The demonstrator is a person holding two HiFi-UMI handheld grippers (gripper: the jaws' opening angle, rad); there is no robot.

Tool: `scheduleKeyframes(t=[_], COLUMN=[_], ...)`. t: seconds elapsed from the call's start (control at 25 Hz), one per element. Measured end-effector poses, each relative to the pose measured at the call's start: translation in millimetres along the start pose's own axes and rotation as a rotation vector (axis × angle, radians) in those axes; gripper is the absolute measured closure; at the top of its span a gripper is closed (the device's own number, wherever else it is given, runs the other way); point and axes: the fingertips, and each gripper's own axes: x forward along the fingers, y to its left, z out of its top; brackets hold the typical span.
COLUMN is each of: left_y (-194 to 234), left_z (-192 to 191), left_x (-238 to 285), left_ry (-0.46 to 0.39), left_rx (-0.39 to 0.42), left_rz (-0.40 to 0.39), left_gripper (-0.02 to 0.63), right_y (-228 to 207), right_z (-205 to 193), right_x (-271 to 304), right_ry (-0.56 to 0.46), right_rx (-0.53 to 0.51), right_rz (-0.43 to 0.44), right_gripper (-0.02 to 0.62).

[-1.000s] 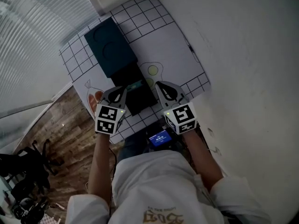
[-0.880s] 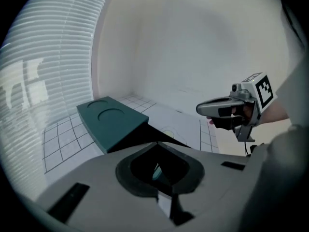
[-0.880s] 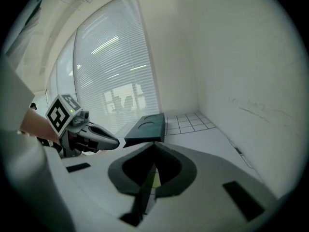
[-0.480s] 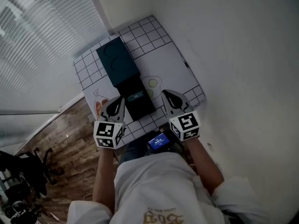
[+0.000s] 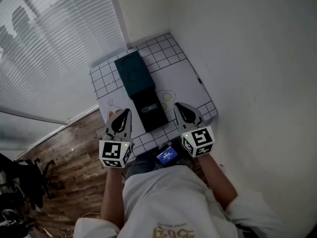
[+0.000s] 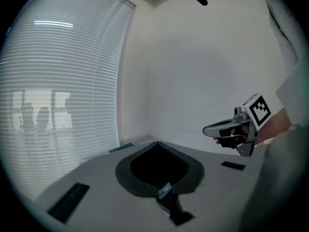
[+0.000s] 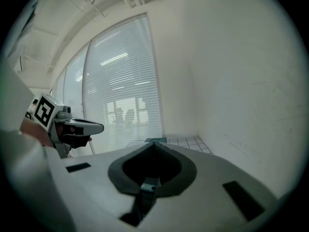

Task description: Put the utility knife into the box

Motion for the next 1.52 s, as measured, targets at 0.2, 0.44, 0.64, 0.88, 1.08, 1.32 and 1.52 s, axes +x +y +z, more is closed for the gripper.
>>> scheduleKeyframes(t=[0.2, 0.44, 0.64, 0.88, 1.08, 1.32, 1.52], left_y=[7, 12, 7, 6, -2, 3, 4], left_z=[8, 22, 32, 27, 27, 29, 30], left_x=[-24, -50, -84, -125, -163, -189, -197], left_ry=[-0.04, -0.087, -0.13, -0.146, -0.179, -0.206, -0.215], left_rx=[0.0, -0.013, -0.042, -0.032, 0.01, -0.001, 0.003], left_rz=[0.024, 0.013, -0.023, -0.029, -0.032, -0.016, -0.014], left_gripper=[0.598, 0.598, 0.598, 0.598, 0.598, 0.598, 0.598], right_y=[8, 27, 61, 106, 140, 164, 166], right_z=[15, 21, 19, 24, 28, 26, 29], right_x=[-15, -32, -57, -89, -117, -140, -150], right_ry=[-0.047, -0.045, -0.041, -0.078, -0.122, -0.142, -0.162], right_rx=[0.021, 0.012, 0.021, -0.001, -0.019, -0.028, -0.031], right_rz=[-0.023, -0.078, -0.112, -0.14, -0.161, -0.188, -0.213], right_gripper=[0.589, 0.589, 0.589, 0.589, 0.589, 0.589, 0.589])
